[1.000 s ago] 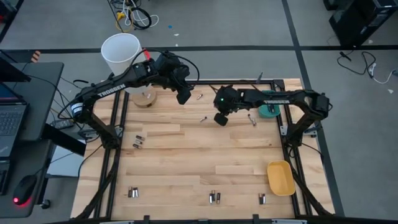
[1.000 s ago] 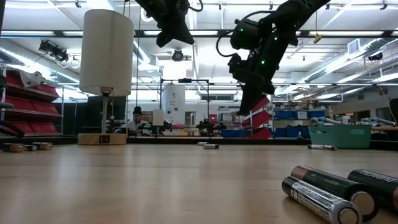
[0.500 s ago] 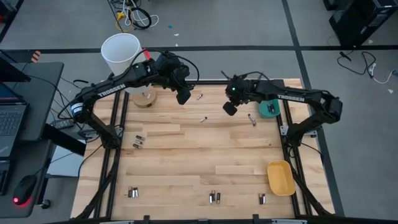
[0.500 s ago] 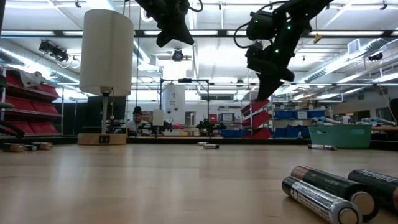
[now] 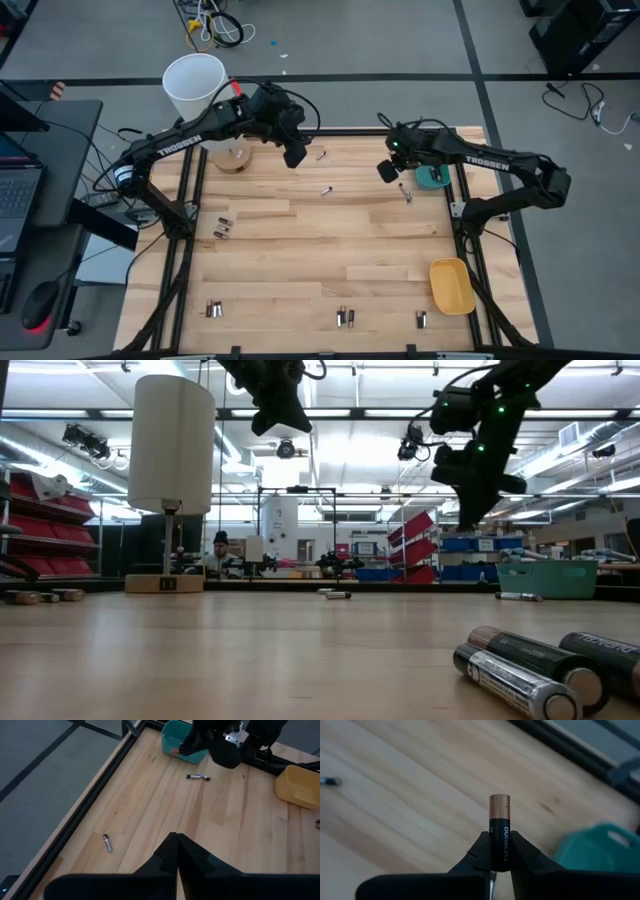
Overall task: Sort batteries
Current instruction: Put the black battery into the blue bin
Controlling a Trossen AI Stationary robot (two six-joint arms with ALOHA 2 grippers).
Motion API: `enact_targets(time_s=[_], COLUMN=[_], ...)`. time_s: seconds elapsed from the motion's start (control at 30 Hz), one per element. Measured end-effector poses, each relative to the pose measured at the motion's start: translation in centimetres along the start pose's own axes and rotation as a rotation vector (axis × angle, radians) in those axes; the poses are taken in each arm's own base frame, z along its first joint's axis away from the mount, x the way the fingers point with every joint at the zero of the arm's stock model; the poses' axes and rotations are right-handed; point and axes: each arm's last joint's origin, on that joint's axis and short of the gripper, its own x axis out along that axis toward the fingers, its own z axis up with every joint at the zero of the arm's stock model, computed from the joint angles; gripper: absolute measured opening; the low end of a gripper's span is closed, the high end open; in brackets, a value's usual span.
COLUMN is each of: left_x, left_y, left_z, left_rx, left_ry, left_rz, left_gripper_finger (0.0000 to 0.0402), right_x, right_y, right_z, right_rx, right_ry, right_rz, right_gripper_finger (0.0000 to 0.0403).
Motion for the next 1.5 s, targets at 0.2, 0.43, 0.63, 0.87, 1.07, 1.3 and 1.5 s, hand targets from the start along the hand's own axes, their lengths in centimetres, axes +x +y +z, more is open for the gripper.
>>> enact_targets(time_s=[0.2, 0.43, 0.63, 0.87, 1.07, 1.3, 1.5], left_x=[0.0, 0.1, 0.1, 0.1, 0.1, 0.1, 0.1], left_y=[0.0, 0.1, 0.1, 0.1, 0.1, 0.1, 0.1], left_z=[0.0, 0.0, 0.0, 0.0, 0.0, 0.0, 0.0], left_rx=[0.022, 0.022, 0.022, 0.021, 0.021, 0.020, 0.020], left_ry=[0.000, 0.003, 0.003, 0.003, 0.002, 0.002, 0.003], left_rz=[0.014, 0.014, 0.014, 0.014, 0.014, 0.014, 0.014], left_gripper_finger=[0.0015, 0.0015, 0.0015, 0.0015, 0.0015, 0.0015, 0.0015], right_x=[-0.1, -0.6, -0.9, -0.8, -0.8, -0.8, -0.9], right_y=[-0.8, -1.4, -2.4, -3.6, -3.8, -3.9, -4.0], right_z=[-1.4, -2.1, -2.3, -2.6, -2.7, -2.9, -3.1], right_rx=[0.051, 0.061, 0.086, 0.162, 0.165, 0.170, 0.186], right_ry=[0.016, 0.016, 0.038, 0.096, 0.120, 0.132, 0.151], right_rz=[-0.048, -0.061, -0.090, -0.129, -0.139, -0.143, -0.157], right_gripper_finger=[0.0034, 0.0035, 0.0035, 0.0035, 0.0036, 0.0036, 0.0036])
